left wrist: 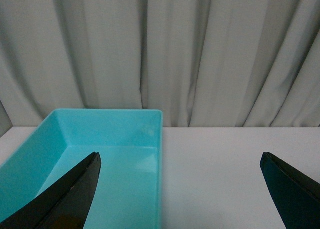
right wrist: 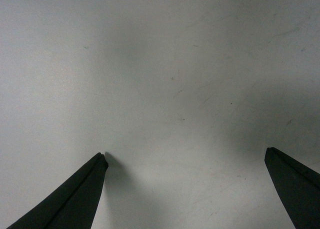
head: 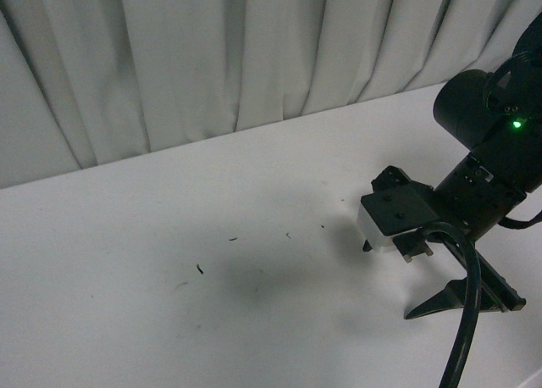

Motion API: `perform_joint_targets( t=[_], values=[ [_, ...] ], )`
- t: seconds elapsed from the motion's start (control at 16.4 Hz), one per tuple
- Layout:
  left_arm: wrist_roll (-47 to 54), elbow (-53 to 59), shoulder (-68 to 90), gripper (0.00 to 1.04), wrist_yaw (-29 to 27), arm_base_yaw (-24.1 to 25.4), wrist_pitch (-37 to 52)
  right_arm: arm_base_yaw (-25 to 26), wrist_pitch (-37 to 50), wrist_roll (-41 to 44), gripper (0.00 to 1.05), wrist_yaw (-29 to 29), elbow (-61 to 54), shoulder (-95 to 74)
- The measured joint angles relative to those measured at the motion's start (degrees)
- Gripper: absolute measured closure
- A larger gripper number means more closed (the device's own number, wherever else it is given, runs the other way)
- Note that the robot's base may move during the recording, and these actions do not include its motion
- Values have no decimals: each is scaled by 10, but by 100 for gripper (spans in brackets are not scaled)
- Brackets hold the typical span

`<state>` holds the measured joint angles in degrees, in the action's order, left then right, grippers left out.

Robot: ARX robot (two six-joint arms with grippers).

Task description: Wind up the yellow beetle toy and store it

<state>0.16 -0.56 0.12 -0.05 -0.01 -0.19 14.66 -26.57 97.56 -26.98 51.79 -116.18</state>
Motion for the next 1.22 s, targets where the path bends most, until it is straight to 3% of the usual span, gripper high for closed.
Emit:
perform_joint_targets(
  t=[0.24, 0.61, 0.97, 1.04, 1.1, 1.16, 1.22],
  values=[
    [0, 0, 0, 7, 0, 0, 0, 0, 2, 0, 7, 1, 0, 0],
    [0, 0, 0, 7, 0, 0, 0, -35, 94, -18, 7, -44, -3, 86],
    [0, 0, 0, 7, 0, 0, 0, -30, 79, -57, 7, -47, 21, 203],
    [0, 0, 0, 7, 0, 0, 0, -33, 113, -82, 7, -43, 14, 222],
    [0, 0, 0, 7, 0, 0, 0, -53, 351, -192, 17, 54, -66, 245],
    [0, 0, 0, 7, 0, 0, 0, -69, 519, -342, 28, 131, -160, 272],
    [0, 0, 0, 7, 0, 0, 0, -81, 620, -469, 37, 173, -231, 301]
  ],
)
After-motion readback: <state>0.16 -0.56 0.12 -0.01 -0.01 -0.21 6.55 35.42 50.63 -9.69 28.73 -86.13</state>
